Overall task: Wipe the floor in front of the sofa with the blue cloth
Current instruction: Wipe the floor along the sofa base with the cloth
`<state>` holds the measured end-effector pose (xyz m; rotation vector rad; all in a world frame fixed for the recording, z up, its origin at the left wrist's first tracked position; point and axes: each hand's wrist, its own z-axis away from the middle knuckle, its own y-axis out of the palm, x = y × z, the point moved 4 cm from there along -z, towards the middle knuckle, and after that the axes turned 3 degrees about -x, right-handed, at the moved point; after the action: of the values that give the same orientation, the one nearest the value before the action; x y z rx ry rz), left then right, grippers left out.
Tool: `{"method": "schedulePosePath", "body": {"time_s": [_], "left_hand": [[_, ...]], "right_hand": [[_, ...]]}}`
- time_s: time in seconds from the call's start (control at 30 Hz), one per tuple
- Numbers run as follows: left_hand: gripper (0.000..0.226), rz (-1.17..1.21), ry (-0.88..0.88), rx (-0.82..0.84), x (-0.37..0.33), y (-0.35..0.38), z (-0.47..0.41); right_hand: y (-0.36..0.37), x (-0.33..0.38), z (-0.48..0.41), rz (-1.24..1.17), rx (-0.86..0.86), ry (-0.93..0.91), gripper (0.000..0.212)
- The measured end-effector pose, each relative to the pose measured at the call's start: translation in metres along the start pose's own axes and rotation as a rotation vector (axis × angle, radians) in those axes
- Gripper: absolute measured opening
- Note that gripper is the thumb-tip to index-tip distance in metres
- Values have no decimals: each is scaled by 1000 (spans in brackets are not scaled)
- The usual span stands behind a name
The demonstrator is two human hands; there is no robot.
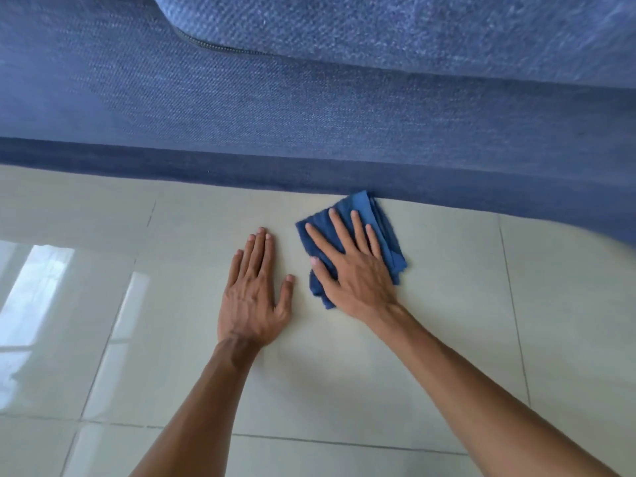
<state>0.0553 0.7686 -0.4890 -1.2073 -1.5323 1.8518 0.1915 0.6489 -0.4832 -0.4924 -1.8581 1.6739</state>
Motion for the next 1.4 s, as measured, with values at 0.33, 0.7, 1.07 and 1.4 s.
{"method": "schedulePosePath", "body": {"time_s": [0.33, 0.7, 1.07, 1.4], "left_hand": [[74, 1, 9, -4, 0, 1, 0], [74, 22, 5, -13, 0, -1, 0], [74, 29, -4, 10, -1, -1, 0], [74, 50, -12, -8, -1, -2, 0]], "right_hand": [[2, -4, -19, -7, -11, 54, 59], [-2, -15, 15, -19, 13, -106, 56], [-4, -37, 26, -21, 39, -191, 55], [-9, -44, 37, -30, 44, -216, 55]]}}
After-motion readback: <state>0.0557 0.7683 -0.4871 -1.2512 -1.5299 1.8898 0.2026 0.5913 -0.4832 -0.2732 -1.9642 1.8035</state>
